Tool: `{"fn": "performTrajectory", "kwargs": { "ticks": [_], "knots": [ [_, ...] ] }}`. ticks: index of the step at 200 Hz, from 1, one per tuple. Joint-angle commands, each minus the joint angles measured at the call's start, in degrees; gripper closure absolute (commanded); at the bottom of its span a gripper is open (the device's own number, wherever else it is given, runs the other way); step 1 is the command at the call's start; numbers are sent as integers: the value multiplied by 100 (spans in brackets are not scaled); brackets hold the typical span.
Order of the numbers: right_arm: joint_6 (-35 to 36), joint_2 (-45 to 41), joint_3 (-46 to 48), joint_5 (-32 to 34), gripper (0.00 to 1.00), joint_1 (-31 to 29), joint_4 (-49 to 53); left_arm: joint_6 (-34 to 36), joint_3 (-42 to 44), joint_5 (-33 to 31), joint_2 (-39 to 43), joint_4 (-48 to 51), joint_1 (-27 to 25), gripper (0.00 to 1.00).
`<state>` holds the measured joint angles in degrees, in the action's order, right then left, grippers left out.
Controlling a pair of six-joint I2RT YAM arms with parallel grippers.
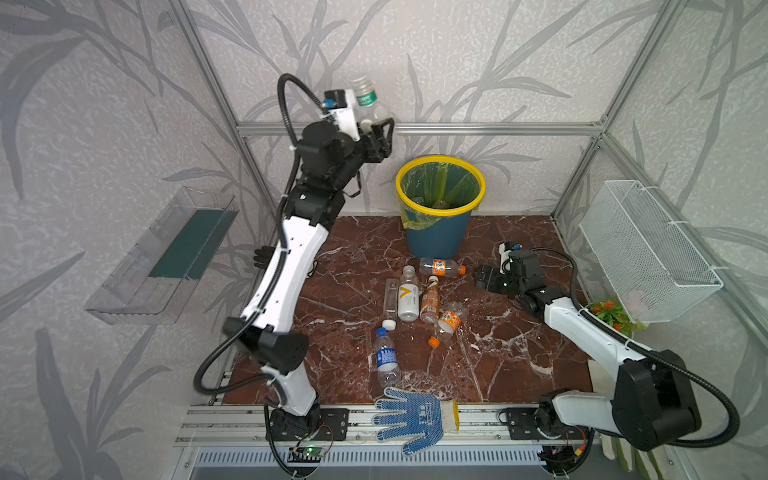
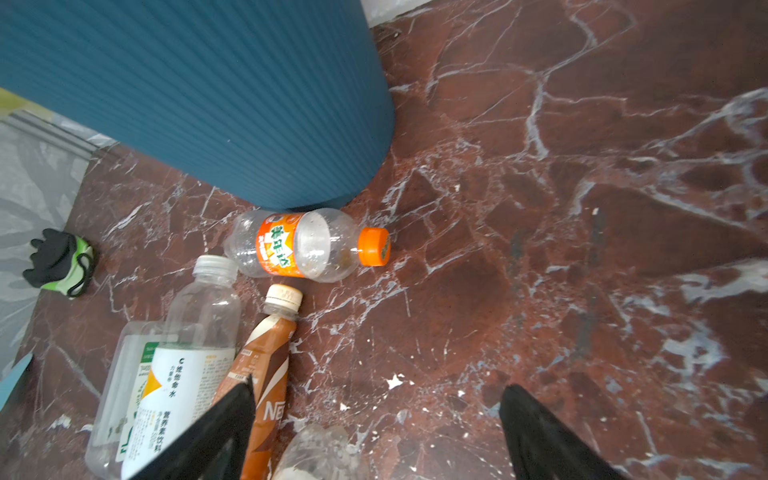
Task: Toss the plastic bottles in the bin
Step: 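Lift the green-label bottle with the left gripper toward the bin, then release the green-label bottle into the bin while the right gripper reaches forward, then lower the right gripper onto the crumpled orange-label bottle and close it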
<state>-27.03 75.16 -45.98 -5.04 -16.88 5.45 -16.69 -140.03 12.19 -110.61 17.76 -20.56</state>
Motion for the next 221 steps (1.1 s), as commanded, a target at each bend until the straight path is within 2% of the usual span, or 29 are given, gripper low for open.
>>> {"fn": "performTrajectory", "kwargs": {
  "ticks": [1, 7, 13, 30, 62, 79, 99, 136, 163, 185, 221],
  "knots": [
    [-151, -164, 209, 0, 6, -199, -134, 443, -3287, 165, -1700, 2919, -159, 4],
    [-186, -248, 308, 35, 5, -226, -154, 453, -3997, 150, -2065, 3186, -140, 1],
    [-221, -327, 415, 65, 5, -228, -159, 460, -3785, 258, -1955, 3146, -114, 1],
    [-200, -507, 608, 207, 3, -228, -142, 625, -2281, 131, -1136, 2809, -106, 1],
    [-184, -477, 532, 136, 3, -228, -5, 970, 888, -752, 770, 1456, -73, 1],
    [-362, -408, 452, 200, 3, -273, 131, 1144, 1764, -1095, 1448, 1467, -14, 1],
    [-723, -370, 370, 583, 3, -442, 416, 1301, 2813, -1489, 2228, 1485, 143, 1],
    [-1509, -309, 179, 1117, 3, -1086, 833, 1146, 5037, -1548, 3423, 1224, 871, 1],
    [-2145, -234, 133, 1371, 3, -1569, 1101, 920, 6446, -1650, 4061, 810, 1155, 1],
    [-2661, -150, 129, 1315, 4, -1821, 1349, 682, 7205, -1581, 4370, 460, 1244, 1],
    [-3303, 86, 135, 1261, 5, -2308, 1603, 536, 7407, -1429, 4291, 489, 1264, 1]
  ]
}}
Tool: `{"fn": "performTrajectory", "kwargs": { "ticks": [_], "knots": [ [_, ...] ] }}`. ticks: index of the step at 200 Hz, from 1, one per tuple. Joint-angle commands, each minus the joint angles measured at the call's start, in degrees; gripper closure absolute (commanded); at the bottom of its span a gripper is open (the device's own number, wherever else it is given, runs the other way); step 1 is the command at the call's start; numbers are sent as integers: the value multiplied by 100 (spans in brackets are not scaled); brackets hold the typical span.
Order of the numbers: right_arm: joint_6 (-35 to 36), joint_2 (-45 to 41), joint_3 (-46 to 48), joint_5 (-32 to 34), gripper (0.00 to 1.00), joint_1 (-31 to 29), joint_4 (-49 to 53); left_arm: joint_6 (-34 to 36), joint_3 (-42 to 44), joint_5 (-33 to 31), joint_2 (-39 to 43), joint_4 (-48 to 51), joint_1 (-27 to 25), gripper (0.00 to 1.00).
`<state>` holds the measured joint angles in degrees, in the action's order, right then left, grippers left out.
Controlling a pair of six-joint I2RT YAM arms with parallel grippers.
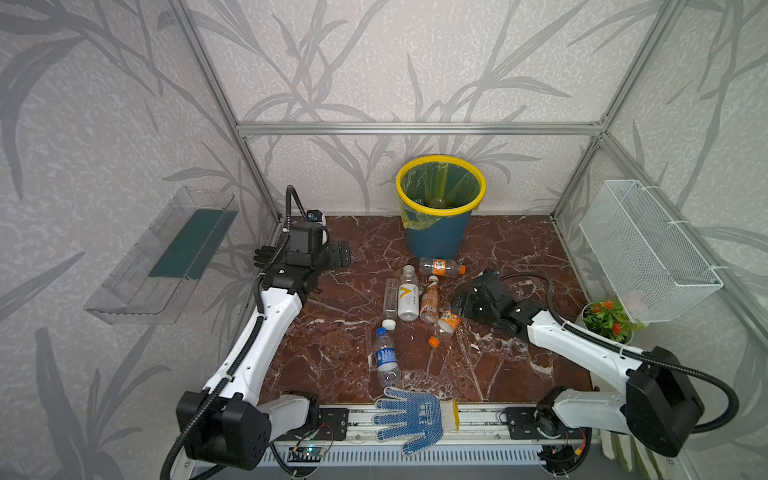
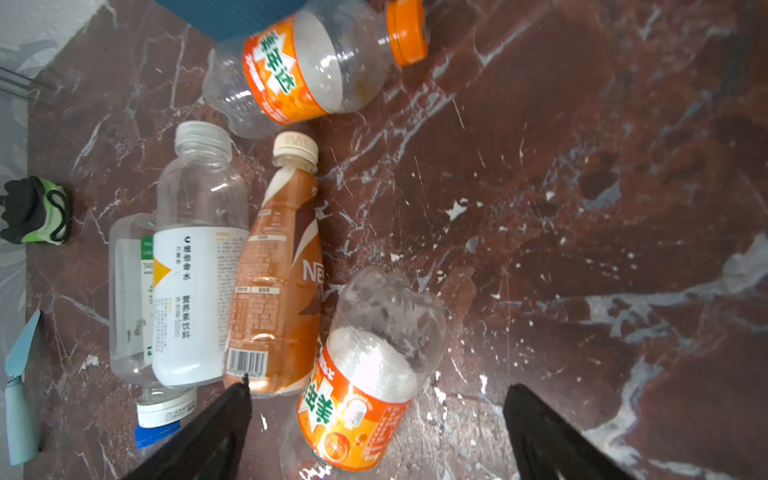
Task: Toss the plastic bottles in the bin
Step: 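Lower the right gripper onto the crumpled orange-label bottle and close it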
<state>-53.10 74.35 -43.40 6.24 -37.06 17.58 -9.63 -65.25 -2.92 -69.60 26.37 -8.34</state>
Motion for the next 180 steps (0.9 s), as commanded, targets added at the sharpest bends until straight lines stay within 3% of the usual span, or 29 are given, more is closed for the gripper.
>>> {"fn": "performTrajectory", "kwargs": {
  "ticks": [1, 31, 92, 157, 180],
  "knots": [
    [-712, 181, -120, 137, 5, -301, 388, -170, -77, 81, 183, -366, 43, 1],
    [-1055, 528, -76, -4, 5, -463, 159, -214, -49, 228, 188, -372, 39, 2],
    [-1057, 1176, -472, 53, 8, -549, 120, -192, -16, 235, 254, -395, 52, 2],
    [-1164, 1566, -398, 65, 17, -513, -19, -175, -7, 291, 177, -388, 68, 3],
    [-1080, 1513, -364, 108, 25, -431, 16, -164, -13, 292, 140, -386, 69, 3]
  ]
}}
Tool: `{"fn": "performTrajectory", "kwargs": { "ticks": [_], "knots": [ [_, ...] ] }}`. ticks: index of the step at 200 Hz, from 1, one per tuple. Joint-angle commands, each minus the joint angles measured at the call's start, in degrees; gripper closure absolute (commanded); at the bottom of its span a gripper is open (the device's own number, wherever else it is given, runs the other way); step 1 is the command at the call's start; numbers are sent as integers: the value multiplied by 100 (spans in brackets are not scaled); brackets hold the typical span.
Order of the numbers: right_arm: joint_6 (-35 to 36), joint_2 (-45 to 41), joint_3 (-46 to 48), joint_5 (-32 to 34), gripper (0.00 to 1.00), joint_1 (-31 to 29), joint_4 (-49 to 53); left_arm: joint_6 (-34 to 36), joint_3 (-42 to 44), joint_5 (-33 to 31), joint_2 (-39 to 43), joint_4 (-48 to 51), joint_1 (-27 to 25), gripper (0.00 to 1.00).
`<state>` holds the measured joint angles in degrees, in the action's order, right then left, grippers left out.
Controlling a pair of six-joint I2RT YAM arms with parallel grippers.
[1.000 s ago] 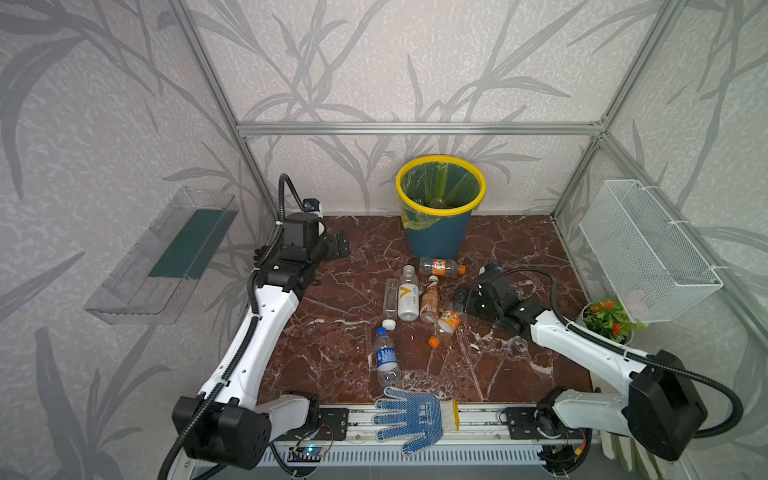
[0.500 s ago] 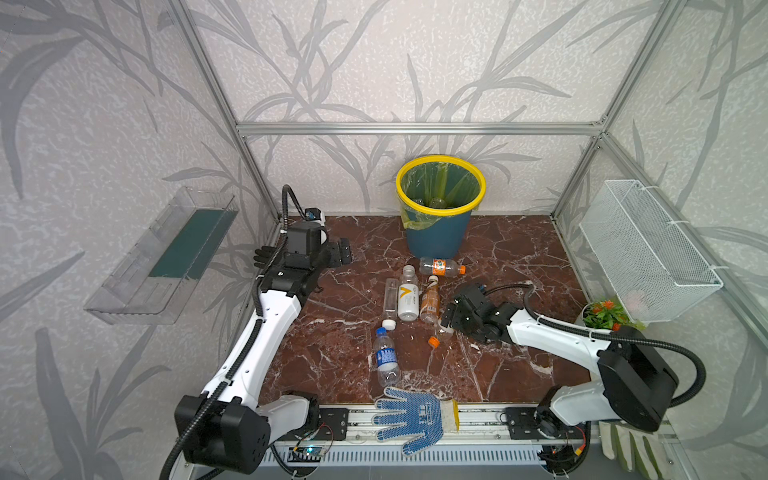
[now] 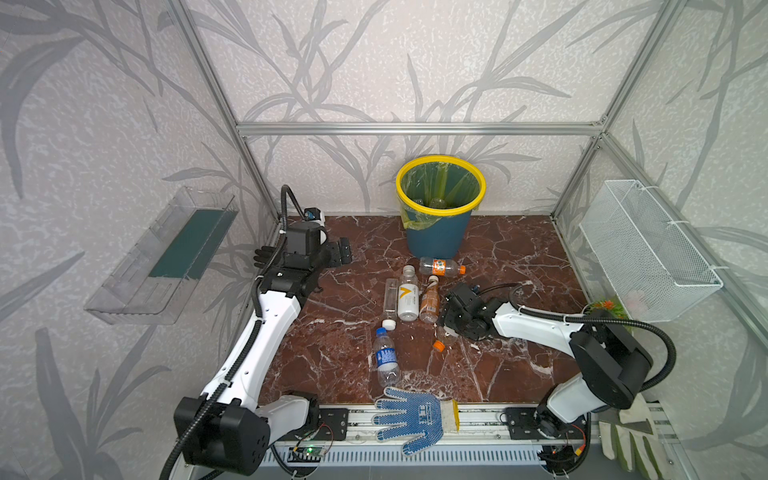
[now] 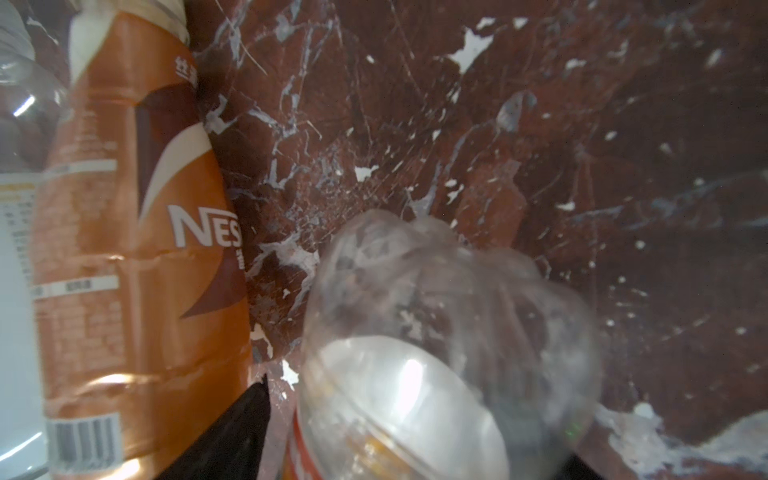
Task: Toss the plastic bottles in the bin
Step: 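Lower the right gripper onto the crumpled orange-label bottle and close it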
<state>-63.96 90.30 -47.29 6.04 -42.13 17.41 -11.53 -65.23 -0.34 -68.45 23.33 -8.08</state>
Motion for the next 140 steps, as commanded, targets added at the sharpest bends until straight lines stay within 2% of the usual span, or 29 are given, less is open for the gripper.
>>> {"fn": "performTrajectory", "kwargs": {
  "ticks": [1, 81, 114, 140],
  "knots": [
    [11, -87, 26, 126, 25, 79, 34, 27, -11, 34, 24, -83, 43, 3],
    [561, -291, 26, -90, 42, 489, -53, 42, -16, 34, -57, -74, 69, 4],
    [1316, -504, -154, -220, 43, 694, -71, 12, -16, 90, -90, -77, 69, 5],
    [1899, -837, -345, 133, 44, 758, 162, -4, -16, 148, -99, -75, 69, 5]
  ]
}}
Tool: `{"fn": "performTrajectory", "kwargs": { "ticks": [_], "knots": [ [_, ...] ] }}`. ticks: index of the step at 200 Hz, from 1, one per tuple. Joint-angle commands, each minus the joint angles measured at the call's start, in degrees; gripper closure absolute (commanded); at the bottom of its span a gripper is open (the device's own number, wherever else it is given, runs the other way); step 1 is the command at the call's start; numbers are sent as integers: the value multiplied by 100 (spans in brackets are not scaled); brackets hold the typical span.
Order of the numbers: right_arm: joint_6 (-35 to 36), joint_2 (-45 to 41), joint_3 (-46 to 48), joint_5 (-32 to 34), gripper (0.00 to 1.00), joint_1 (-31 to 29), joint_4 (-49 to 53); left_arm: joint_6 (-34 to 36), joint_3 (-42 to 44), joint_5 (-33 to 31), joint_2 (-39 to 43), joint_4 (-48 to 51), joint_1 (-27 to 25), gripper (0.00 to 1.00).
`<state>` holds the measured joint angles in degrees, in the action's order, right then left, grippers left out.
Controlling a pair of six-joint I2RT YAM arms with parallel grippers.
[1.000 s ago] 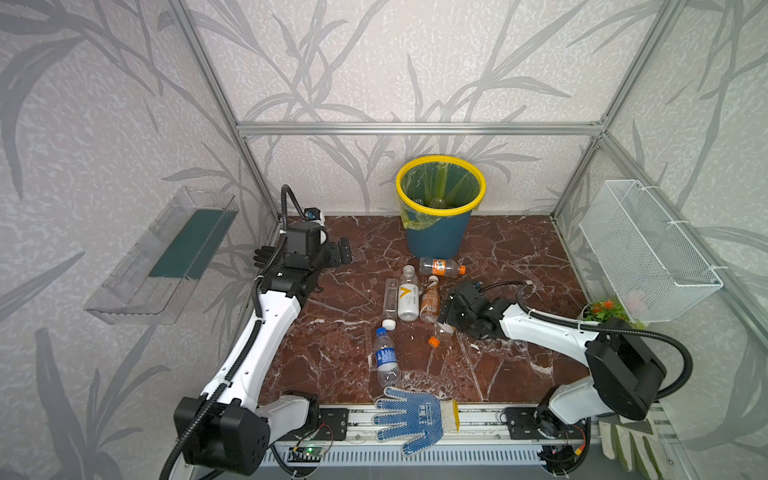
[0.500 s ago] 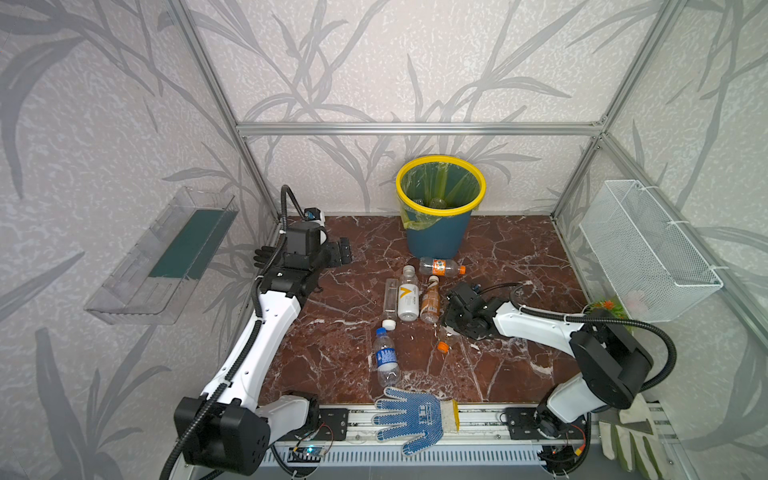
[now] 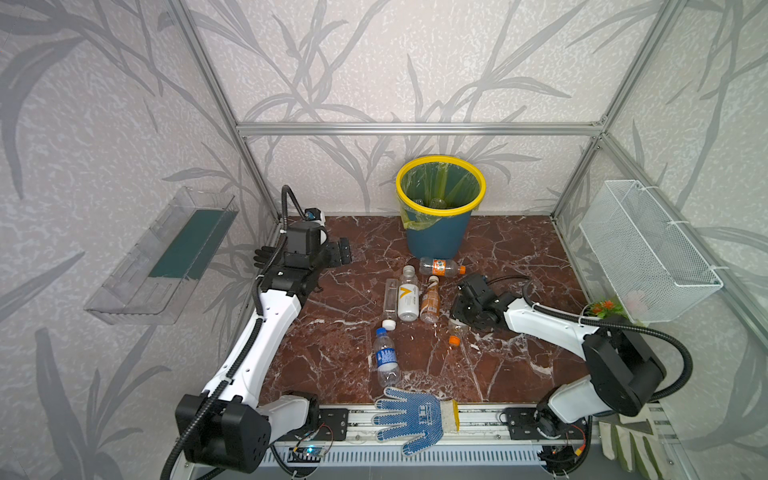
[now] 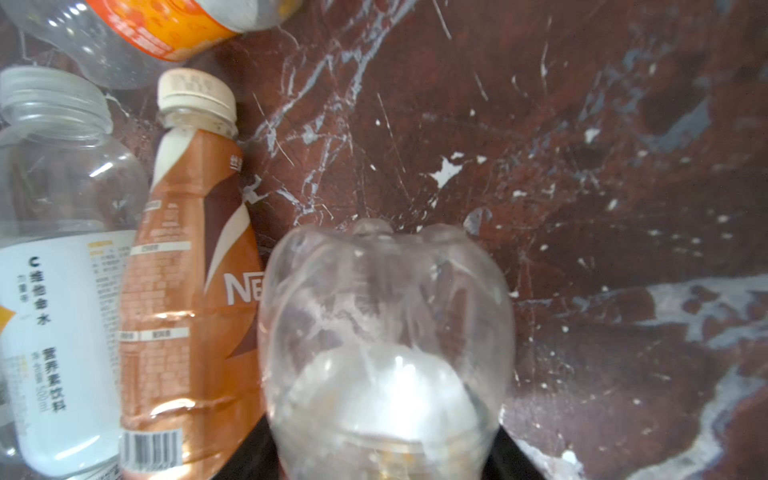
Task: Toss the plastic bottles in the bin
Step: 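Lower the right gripper onto the crumpled orange-label bottle and close it, then lift the crumpled orange-label bottle with the right gripper and drop it into the bin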
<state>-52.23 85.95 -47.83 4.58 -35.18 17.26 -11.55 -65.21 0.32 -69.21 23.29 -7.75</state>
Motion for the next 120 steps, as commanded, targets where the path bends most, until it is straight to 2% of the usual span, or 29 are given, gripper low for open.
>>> {"fn": "performTrajectory", "kwargs": {
  "ticks": [1, 43, 62, 101, 120],
  "knots": [
    [746, -420, -289, 302, 44, 63, 179, 1, -14, 87, -22, -70, 37, 5],
    [1528, -1451, -218, 842, 44, 273, 156, -27, -16, 161, -67, -83, 37, 6],
    [2166, -2104, -36, 1168, 44, 290, -94, -32, -20, 230, -84, -68, 33, 6],
    [3579, -3639, 271, 1811, 41, 298, -1024, -41, -53, 523, -159, -72, 29, 7],
    [4381, -4227, 409, 2021, 40, 294, -1816, -76, 29, 688, -107, -232, 15, 7]
  ]
}}
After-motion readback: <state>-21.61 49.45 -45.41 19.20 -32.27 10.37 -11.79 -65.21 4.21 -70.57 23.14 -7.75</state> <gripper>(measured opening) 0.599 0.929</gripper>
